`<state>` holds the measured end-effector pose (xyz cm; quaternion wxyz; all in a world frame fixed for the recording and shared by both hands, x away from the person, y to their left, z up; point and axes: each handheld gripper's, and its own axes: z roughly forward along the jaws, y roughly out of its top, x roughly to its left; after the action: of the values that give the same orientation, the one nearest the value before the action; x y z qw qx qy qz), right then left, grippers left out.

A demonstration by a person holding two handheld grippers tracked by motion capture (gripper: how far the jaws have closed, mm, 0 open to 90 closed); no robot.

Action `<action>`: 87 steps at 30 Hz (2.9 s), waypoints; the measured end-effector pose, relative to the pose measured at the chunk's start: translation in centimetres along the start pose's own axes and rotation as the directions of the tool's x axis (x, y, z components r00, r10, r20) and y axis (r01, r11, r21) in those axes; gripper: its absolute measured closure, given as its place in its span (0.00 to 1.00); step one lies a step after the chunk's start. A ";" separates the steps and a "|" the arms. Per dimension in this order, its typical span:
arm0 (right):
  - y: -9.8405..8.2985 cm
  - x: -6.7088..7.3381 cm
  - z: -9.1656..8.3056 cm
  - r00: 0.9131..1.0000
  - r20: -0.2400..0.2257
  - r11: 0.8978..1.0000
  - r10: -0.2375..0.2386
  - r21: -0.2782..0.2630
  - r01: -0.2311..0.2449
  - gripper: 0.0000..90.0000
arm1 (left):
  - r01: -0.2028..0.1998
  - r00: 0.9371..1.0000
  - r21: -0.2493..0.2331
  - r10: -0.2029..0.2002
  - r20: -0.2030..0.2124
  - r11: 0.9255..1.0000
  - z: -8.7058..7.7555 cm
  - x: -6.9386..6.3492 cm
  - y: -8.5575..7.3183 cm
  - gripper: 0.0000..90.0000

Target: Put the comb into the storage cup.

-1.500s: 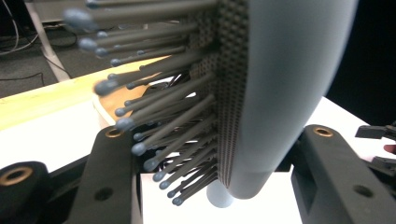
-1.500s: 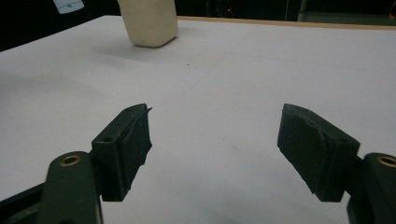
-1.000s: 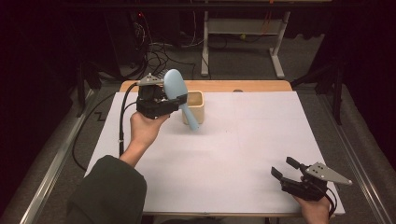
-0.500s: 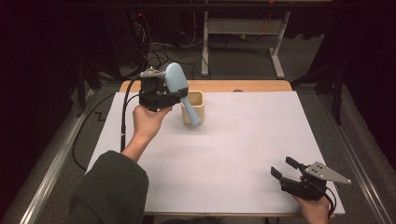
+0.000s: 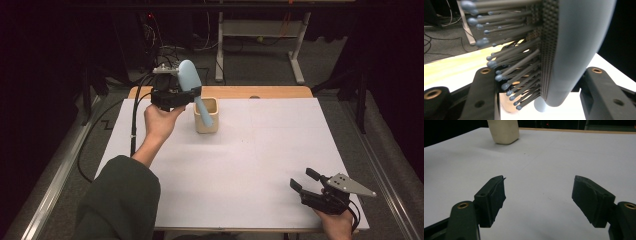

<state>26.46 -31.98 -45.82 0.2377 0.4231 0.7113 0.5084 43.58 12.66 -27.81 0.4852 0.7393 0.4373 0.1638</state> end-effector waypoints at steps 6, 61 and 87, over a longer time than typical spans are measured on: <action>0.0 0.0 0.1 1.000 0.001 1.000 -0.004 0.001 0.004 0.30 | -0.013 1.000 0.002 0.013 -0.027 1.000 0.3 0.0 0.7 0.57; -0.1 0.1 0.0 1.000 -0.014 1.000 -0.011 0.004 0.011 0.31 | 0.029 0.990 0.023 -0.025 -0.141 0.999 4.7 1.8 2.0 0.57; -0.1 0.1 0.1 1.000 -0.022 1.000 -0.006 0.008 0.006 0.30 | 0.045 0.989 0.077 -0.033 -0.144 0.996 6.2 2.2 0.5 0.57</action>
<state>26.39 -31.83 -45.89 0.2297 0.4165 0.7172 0.5094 49.27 10.80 -30.73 0.4258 0.7358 0.4915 0.1889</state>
